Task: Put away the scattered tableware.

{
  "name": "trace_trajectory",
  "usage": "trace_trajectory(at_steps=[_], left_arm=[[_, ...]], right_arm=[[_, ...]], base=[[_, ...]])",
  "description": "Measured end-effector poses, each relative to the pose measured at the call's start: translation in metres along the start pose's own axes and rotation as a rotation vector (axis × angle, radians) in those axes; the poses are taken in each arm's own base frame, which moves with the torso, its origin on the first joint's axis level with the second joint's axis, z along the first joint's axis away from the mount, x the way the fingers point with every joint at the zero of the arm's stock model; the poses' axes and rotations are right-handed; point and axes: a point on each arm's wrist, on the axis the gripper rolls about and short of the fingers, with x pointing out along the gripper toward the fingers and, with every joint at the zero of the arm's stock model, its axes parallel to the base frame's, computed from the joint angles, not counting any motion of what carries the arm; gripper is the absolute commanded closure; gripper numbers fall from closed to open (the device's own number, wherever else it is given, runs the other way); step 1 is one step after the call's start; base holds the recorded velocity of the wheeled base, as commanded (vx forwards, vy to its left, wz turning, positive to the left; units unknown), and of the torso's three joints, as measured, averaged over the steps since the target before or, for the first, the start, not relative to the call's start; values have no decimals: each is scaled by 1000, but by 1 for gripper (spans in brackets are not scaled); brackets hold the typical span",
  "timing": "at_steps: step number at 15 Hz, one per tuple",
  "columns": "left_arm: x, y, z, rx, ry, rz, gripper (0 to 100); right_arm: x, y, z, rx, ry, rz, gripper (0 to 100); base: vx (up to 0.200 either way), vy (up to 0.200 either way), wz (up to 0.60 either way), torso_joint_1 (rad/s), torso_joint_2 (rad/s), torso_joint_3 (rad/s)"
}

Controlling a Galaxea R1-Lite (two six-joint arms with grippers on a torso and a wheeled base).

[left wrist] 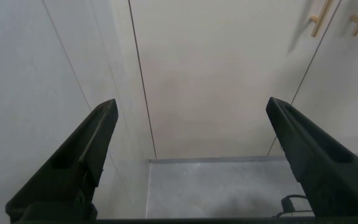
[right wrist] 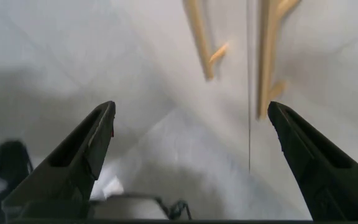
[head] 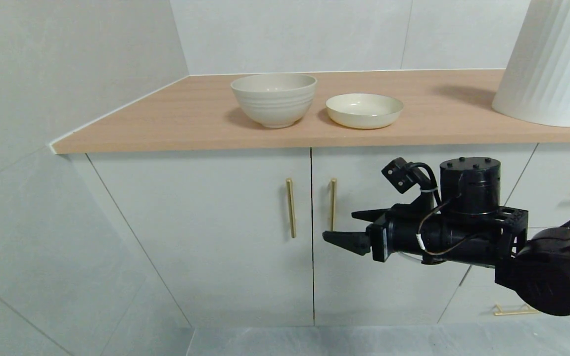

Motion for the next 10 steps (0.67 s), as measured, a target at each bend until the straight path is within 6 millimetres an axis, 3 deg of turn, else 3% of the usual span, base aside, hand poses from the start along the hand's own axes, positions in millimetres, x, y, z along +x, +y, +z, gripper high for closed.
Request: trace_trajectory(at_steps=[6, 10], left_arm=[[0, 0, 0, 0, 0, 0, 0], [0, 0, 0, 0, 0, 0, 0]], right_arm=[[25, -13, 2, 51, -121, 11, 0], [32, -16, -4, 62, -108, 9, 0]], base=[[0, 0, 0, 0, 0, 0], [0, 0, 0, 0, 0, 0]])
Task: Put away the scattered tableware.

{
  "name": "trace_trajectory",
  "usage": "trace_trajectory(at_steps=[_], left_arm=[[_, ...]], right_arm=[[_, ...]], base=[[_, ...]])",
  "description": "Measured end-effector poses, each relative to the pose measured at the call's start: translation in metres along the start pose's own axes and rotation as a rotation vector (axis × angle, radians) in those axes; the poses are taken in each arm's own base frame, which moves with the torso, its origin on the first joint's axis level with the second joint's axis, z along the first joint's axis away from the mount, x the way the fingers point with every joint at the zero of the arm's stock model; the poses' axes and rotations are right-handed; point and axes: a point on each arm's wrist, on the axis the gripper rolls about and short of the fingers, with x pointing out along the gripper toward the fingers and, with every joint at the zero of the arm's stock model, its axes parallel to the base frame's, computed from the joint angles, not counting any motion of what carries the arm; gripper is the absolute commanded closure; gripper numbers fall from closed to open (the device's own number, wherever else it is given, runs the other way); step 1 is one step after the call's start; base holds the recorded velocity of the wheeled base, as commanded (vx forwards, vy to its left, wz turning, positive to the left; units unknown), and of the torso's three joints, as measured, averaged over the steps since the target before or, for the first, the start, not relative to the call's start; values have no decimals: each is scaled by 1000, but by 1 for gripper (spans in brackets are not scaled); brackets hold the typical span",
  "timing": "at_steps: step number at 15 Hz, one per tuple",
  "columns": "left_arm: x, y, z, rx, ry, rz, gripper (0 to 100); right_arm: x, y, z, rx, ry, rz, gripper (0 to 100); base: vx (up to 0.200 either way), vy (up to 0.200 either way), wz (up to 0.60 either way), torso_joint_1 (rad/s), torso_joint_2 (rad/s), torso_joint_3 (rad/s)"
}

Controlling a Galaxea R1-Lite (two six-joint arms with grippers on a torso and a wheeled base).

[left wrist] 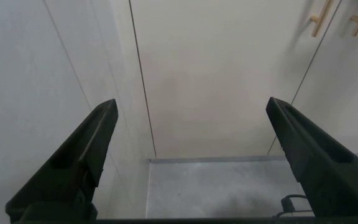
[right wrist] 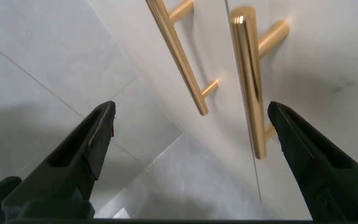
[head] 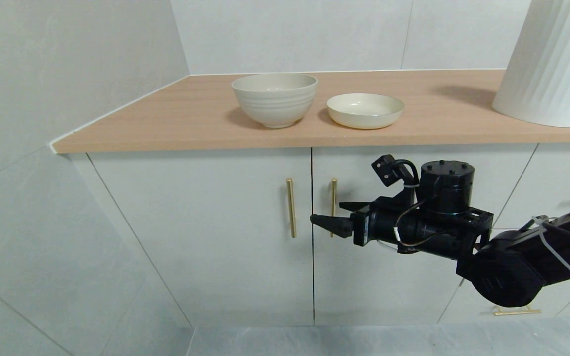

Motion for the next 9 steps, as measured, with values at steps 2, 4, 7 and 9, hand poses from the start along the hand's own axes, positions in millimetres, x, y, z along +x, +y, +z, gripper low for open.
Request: trace_trajectory(at_steps=[2, 4, 7, 9], left_arm=[[0, 0, 0, 0, 0, 0, 0], [0, 0, 0, 0, 0, 0, 0], [0, 0, 0, -1, 0, 0, 0], [0, 0, 0, -1, 0, 1, 0]], right_arm=[[2, -1, -3, 3, 8, -1, 0], [6, -4, -5, 24, 11, -2, 0], [11, -4, -7, 67, 13, 3, 0], [14, -3, -8, 77, 3, 9, 0]], base=[[0, 0, 0, 0, 0, 0], [0, 0, 0, 0, 0, 0], [0, 0, 0, 0, 0, 0], [0, 0, 0, 0, 0, 0]])
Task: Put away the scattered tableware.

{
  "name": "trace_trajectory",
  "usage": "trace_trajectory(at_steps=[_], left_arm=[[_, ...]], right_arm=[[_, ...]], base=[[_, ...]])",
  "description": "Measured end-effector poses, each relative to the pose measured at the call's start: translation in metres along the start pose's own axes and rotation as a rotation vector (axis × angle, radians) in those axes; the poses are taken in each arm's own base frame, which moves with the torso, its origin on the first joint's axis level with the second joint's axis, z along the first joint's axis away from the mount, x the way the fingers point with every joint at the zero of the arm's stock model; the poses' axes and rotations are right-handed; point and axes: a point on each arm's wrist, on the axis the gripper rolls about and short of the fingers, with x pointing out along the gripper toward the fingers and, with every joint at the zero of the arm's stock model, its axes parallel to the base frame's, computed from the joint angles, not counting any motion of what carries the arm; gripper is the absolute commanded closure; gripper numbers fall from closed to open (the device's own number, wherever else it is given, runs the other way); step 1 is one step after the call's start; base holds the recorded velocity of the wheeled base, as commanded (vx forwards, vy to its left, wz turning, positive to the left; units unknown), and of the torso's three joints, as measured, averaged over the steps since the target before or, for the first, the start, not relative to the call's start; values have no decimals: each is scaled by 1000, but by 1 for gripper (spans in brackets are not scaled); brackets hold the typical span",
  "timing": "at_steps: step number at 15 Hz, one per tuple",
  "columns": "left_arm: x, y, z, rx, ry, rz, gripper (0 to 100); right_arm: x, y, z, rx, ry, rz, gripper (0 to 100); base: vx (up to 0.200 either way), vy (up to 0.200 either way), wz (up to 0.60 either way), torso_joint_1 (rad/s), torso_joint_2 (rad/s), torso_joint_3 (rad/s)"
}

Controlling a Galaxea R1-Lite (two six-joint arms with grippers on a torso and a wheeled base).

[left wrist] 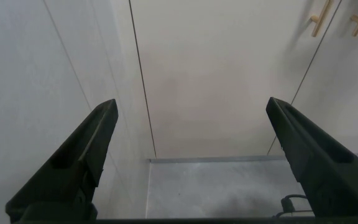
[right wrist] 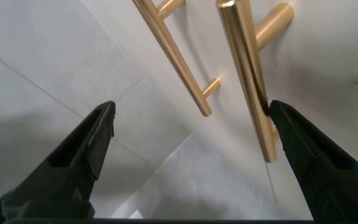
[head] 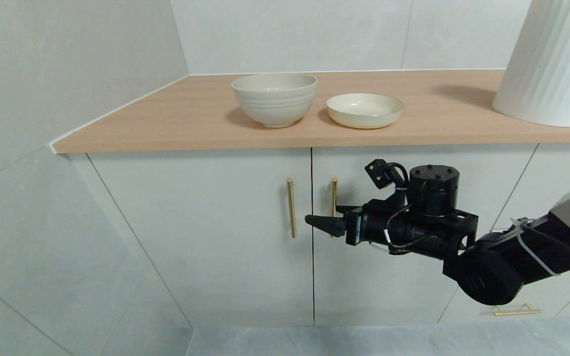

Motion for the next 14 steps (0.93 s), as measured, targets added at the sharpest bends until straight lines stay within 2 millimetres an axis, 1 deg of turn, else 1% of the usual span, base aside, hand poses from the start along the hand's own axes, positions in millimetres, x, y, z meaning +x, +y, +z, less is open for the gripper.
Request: trace_trajectory(at_steps=[3, 6, 11, 14], left_arm=[[0, 0, 0, 0, 0, 0, 0], [0, 0, 0, 0, 0, 0, 0], [0, 0, 0, 0, -1, 0, 0], [0, 0, 0, 0, -1, 1, 0]], right_arm=[[2, 3, -1, 48, 0, 10, 0], [3, 10, -4, 55, 9, 26, 0], [0, 19, -9, 58, 36, 64, 0], [-5, 23, -9, 61, 48, 86, 0]], base=[[0, 0, 0, 0, 0, 0], [0, 0, 0, 0, 0, 0], [0, 0, 0, 0, 0, 0], [0, 0, 0, 0, 0, 0]])
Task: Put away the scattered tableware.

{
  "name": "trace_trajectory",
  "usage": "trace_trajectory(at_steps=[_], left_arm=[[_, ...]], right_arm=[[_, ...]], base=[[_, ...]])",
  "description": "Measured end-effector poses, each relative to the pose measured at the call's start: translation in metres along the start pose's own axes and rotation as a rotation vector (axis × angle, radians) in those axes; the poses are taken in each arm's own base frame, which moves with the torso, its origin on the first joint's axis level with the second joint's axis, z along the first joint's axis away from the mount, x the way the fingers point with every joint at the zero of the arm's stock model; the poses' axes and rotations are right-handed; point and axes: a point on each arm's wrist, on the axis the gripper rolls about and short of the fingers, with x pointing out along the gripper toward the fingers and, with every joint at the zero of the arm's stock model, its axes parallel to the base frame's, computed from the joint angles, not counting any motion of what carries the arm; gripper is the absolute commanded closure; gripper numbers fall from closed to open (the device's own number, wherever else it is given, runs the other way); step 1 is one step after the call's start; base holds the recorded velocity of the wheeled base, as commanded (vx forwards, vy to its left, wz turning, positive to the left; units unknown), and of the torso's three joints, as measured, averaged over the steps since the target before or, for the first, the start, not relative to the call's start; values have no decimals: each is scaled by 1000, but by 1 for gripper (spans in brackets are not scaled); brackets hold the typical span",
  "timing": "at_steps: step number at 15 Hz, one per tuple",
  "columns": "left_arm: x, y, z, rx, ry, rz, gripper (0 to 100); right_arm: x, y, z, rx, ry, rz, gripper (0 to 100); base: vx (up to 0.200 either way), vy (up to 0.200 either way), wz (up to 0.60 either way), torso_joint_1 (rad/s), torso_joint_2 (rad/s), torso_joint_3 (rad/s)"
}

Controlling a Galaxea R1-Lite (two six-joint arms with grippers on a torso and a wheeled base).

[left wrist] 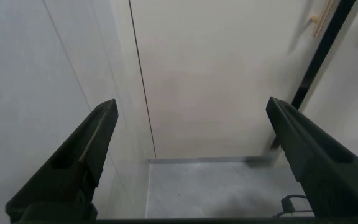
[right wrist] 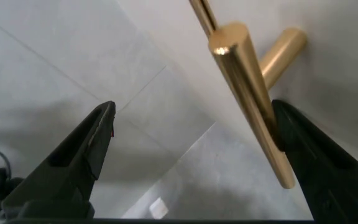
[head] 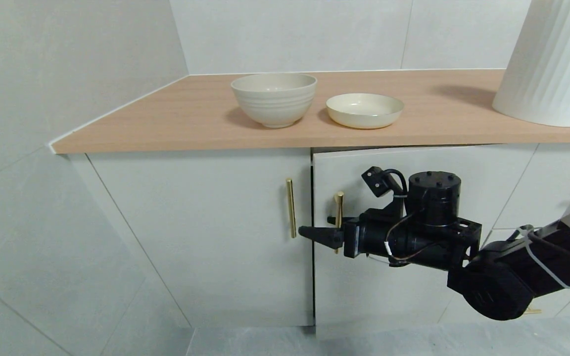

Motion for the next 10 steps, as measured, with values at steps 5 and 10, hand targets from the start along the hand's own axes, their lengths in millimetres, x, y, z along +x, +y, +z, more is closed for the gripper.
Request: trace_trajectory(at_steps=[5, 10], left_arm=[[0, 0, 0, 0, 0, -1, 0], [0, 0, 0, 4, 0, -1, 0]], right_arm=[[-23, 18, -3, 2, 32, 59, 0], [-64, 46, -17, 11, 103, 158, 0]], base=[[0, 0, 0, 0, 0, 0], [0, 0, 0, 0, 0, 0]])
